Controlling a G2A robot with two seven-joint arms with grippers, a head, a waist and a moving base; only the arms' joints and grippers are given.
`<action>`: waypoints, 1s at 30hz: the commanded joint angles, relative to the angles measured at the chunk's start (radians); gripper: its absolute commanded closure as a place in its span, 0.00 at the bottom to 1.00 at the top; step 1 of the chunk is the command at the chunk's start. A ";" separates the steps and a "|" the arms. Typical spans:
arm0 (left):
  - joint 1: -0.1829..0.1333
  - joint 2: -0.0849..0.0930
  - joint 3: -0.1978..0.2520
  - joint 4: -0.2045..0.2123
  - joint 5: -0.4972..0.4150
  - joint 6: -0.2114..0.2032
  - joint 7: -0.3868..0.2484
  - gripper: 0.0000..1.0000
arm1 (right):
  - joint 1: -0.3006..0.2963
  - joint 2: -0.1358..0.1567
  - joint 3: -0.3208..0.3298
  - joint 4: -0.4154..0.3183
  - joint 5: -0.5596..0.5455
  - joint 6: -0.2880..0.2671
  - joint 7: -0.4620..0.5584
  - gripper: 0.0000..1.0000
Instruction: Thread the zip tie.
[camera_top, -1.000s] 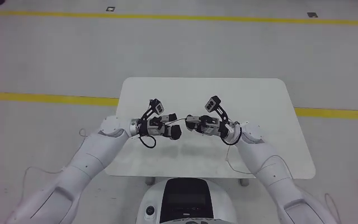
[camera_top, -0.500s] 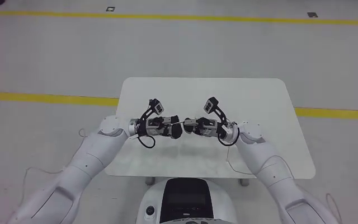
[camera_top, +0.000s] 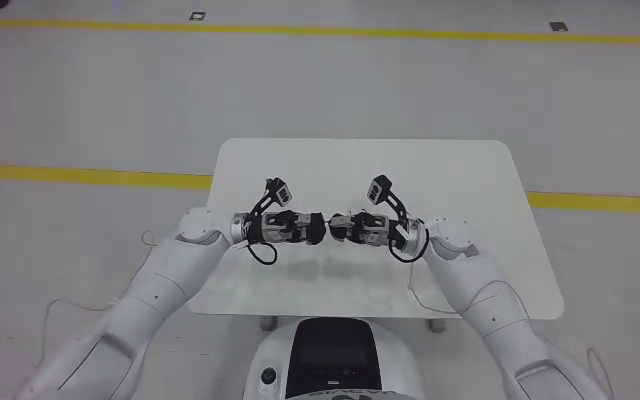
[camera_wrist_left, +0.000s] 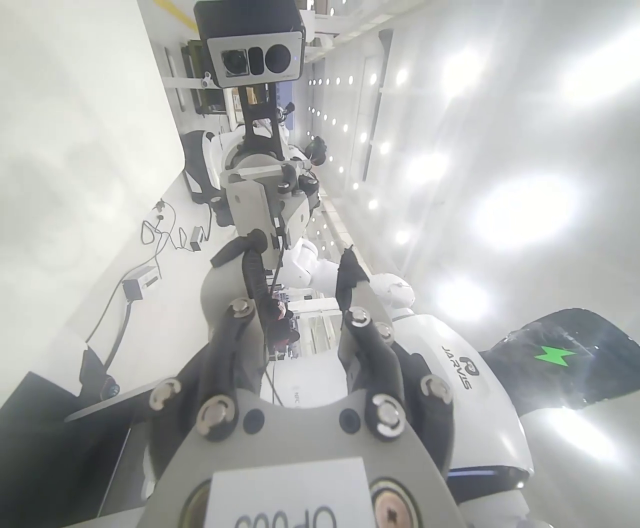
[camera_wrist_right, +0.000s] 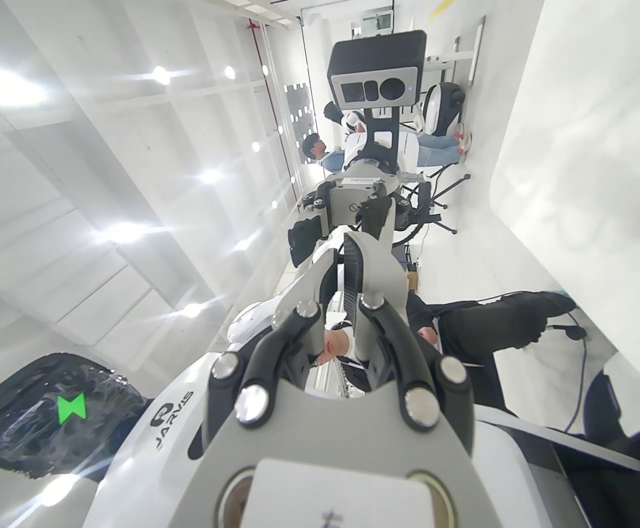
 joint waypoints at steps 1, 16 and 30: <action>-0.001 -0.001 0.000 0.002 0.003 0.001 0.000 0.78 | -0.001 0.002 0.000 -0.002 -0.006 0.002 -0.004 1.00; -0.002 -0.007 -0.010 0.013 0.022 0.008 0.007 0.89 | 0.009 0.008 -0.018 -0.005 -0.016 -0.004 0.015 1.00; -0.002 -0.013 -0.013 0.017 0.029 0.020 0.001 0.91 | 0.013 0.009 -0.034 -0.005 0.008 -0.017 0.017 1.00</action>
